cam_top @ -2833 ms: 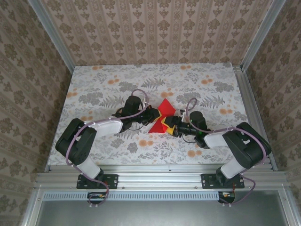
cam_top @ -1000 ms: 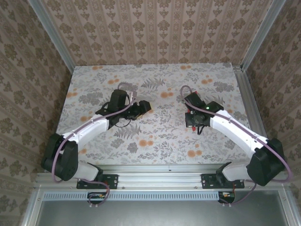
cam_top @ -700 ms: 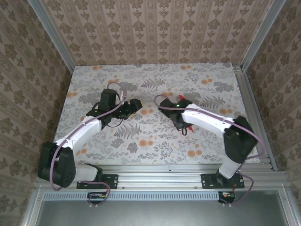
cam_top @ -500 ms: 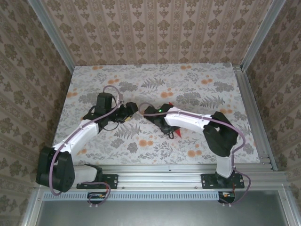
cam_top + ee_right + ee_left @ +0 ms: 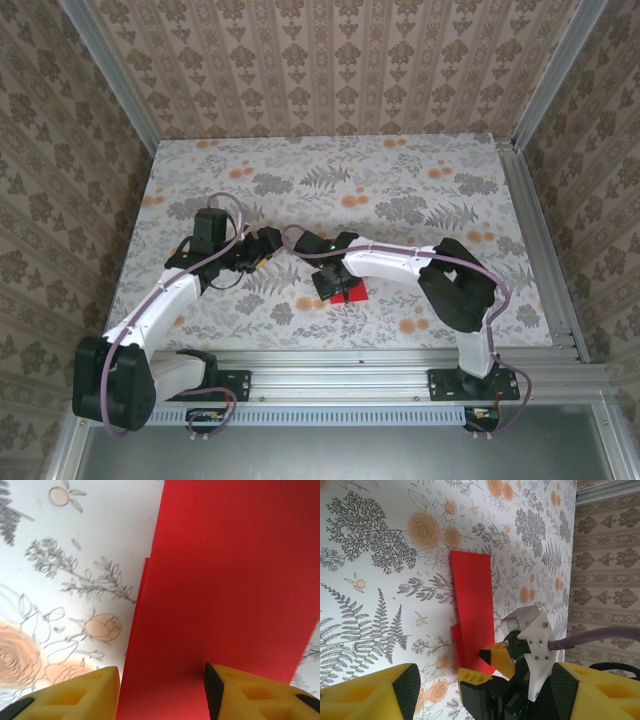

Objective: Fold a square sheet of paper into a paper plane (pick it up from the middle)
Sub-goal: Turn over the paper at the center of the table, then third fold the triangle at the center of the table.

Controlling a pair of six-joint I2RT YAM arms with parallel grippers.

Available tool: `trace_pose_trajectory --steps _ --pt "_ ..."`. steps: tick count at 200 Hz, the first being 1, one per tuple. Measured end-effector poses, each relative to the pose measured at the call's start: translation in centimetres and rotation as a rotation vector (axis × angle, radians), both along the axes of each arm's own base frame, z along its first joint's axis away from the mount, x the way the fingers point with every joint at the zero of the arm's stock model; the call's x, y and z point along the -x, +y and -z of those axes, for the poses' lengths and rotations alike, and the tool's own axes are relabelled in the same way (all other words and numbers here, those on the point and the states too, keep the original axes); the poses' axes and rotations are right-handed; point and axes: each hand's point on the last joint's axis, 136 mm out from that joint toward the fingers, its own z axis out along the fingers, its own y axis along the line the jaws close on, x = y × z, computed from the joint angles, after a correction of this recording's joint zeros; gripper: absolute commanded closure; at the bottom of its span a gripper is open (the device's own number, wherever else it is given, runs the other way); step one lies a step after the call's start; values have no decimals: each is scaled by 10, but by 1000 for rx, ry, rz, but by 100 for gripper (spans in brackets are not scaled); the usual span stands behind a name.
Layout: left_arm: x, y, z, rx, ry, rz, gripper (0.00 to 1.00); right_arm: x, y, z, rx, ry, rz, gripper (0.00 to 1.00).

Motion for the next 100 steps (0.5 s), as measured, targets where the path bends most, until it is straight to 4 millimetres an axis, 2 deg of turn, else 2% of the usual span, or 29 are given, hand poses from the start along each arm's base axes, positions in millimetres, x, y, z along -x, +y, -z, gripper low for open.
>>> trace_pose_trajectory --steps 29,54,78,100 --pt "0 -1 1 1 6 3 29 5 -10 -19 -132 3 37 46" --pt "4 -9 11 -13 32 34 31 6 -30 -43 -245 -23 90 44" --pt "13 -33 25 -48 67 117 38 6 -52 -56 -346 -35 156 44" --pt "22 -62 37 -104 72 209 48 12 -74 -48 -394 -9 224 44"
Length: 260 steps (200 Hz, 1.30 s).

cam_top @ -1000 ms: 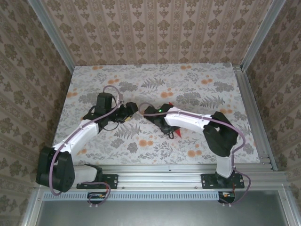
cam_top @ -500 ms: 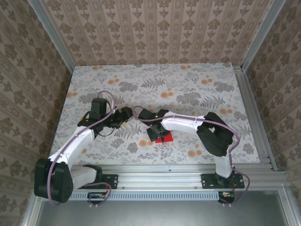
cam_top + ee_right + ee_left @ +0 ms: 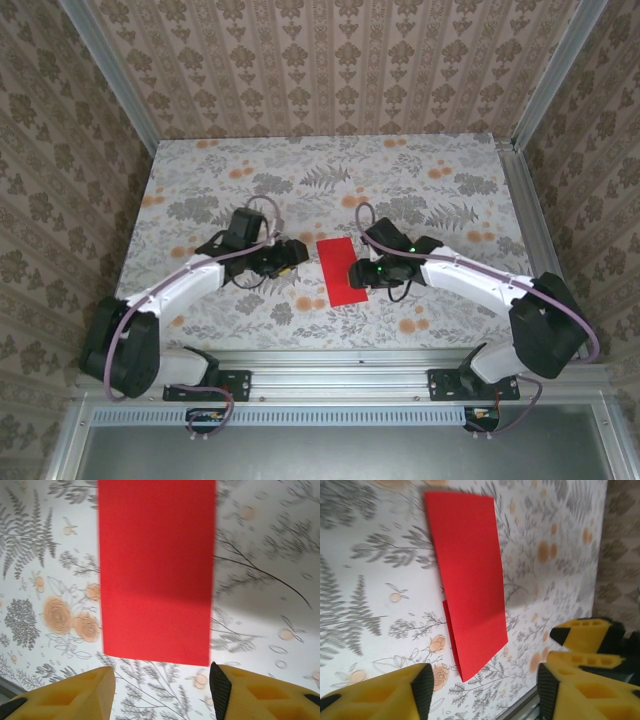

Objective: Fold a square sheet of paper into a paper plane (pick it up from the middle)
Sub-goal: Third fold the triangle at the center of the table.

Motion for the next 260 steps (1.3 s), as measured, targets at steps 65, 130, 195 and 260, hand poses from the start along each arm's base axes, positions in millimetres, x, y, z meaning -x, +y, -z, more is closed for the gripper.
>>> trace_pose_trajectory --steps 65,130,195,260 --pt "-3 -61 31 -167 -37 179 68 13 -15 13 -120 68 72 42" --pt "12 -59 81 -340 25 259 77 13 -10 15 -177 83 103 41" --pt "15 -51 99 -423 43 291 78 12 -5 18 -214 96 117 43" --pt "14 -48 102 -460 40 323 82 10 -2 47 -193 167 137 45"
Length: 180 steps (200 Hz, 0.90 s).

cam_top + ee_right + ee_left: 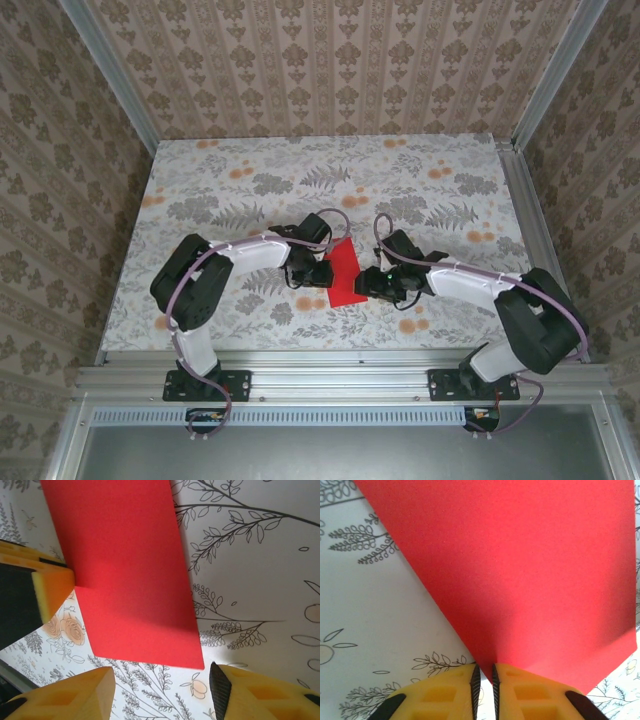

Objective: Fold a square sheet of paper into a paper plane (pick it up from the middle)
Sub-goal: Third fold the triangle at the center of the table.

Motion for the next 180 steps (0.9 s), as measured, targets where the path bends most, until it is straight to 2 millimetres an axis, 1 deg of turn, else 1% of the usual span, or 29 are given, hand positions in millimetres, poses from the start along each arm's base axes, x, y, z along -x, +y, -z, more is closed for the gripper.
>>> trace_pose_trajectory --steps 22,62,105,140,180 --pt "0 1 1 -8 2 6 83 -1 2 6 -3 17 9 46" --pt "-1 1 3 -33 -3 21 83 -3 3 11 -3 24 17 46" --pt "-1 1 3 -41 3 28 84 -6 10 11 -49 42 25 48" --pt "-1 1 3 -43 4 28 84 -12 24 1 -135 35 27 51" --pt "0 1 3 -40 7 28 83 -12 29 -12 -182 22 28 59"
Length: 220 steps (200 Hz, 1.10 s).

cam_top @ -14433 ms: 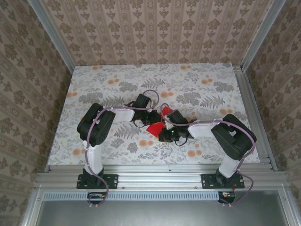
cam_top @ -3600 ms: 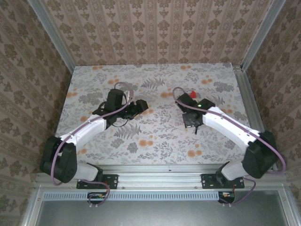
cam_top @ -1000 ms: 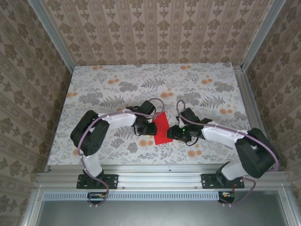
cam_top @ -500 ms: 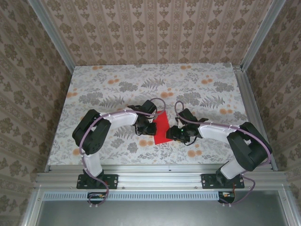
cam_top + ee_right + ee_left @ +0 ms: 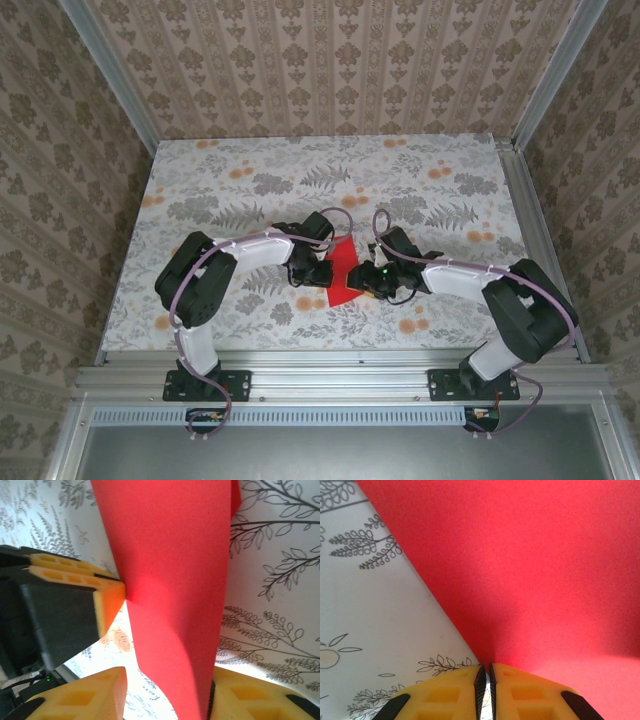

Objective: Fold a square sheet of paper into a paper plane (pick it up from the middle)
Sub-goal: Third fold the triangle at the center of the table.

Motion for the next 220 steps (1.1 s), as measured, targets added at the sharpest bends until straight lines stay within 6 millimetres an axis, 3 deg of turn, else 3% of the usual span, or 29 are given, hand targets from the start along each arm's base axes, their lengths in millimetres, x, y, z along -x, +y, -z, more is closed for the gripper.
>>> trace_pose_trajectory --steps 85,137,188,220 --pt "1 -3 -4 31 18 -4 83 2 -1 -8 -37 2 8 90" --pt "-9 -6 -13 97 26 -23 84 2 1 -1 -41 22 1 96" --pt "-44 -7 -35 176 -9 -71 85 2 2 -3 -45 21 -4 96" --pt "-53 -7 -28 179 -3 -71 86 1 1 -3 -43 20 -3 97"
